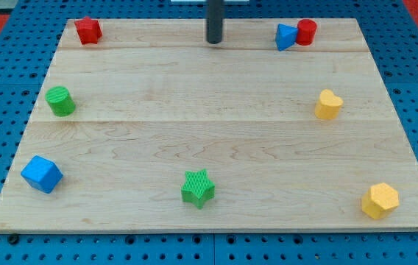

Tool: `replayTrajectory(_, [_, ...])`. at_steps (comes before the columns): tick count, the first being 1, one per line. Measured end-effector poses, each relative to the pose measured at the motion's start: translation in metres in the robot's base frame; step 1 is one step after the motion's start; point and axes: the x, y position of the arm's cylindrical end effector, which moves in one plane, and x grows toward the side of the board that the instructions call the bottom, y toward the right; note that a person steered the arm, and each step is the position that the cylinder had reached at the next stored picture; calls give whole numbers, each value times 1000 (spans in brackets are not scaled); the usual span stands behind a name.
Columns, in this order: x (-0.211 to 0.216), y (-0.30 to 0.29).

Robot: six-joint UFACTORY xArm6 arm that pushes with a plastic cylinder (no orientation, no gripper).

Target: Slide the red star closer to the blue triangle

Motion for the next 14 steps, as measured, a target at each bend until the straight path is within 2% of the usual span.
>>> replayTrajectory(2, [0, -48])
replayTrajectory(6, [0, -75])
replayTrajectory(7, [30, -96])
replayTrajectory(8, [64, -159])
replayTrajectory(9, [67, -267])
replayTrajectory(10, [54, -286])
replayTrajectory(12, [-5, -252])
replayTrajectory(13, [-20, -280])
replayTrajectory(14, [-24, -247])
